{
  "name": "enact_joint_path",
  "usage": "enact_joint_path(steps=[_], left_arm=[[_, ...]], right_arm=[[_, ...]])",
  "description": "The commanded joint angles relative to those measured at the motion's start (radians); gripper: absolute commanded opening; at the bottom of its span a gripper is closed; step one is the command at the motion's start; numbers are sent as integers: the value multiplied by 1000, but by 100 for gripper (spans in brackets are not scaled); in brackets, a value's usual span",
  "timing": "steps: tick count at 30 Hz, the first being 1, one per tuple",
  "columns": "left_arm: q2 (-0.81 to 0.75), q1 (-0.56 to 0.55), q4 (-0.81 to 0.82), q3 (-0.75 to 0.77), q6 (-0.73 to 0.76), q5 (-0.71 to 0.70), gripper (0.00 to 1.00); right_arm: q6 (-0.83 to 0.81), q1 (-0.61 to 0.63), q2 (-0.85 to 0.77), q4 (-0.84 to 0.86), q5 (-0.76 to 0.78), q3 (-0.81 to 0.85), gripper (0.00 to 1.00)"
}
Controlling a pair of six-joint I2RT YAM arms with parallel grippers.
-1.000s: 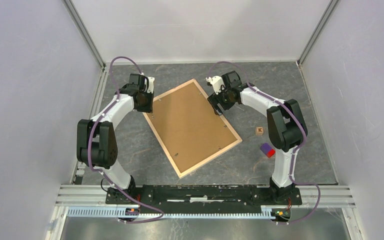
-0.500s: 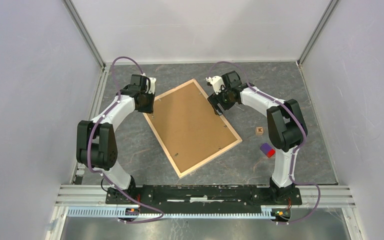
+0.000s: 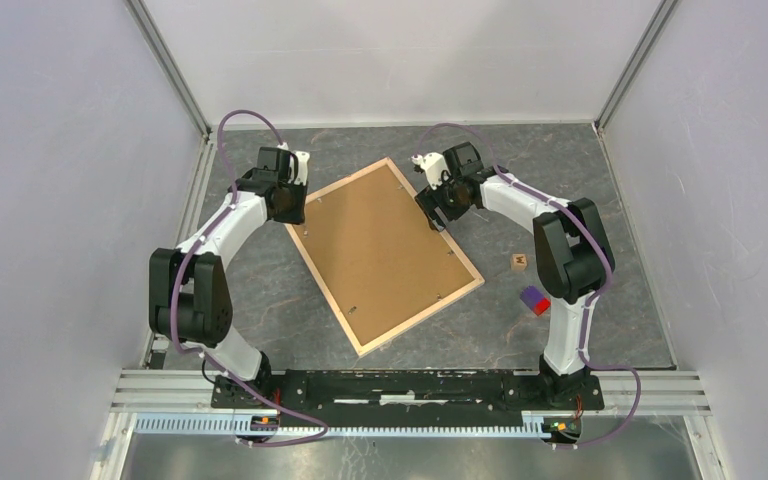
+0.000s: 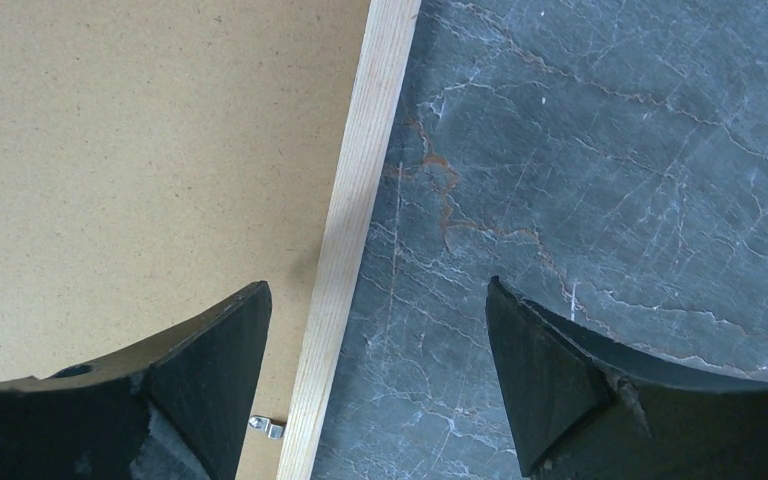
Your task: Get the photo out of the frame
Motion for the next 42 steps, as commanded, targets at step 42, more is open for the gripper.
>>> enact_joint_path(steps=[42], left_arm=[[-25,-36,-1,-27,71,138,2]], right_arm=[[4,4,51,5,5,9,73]])
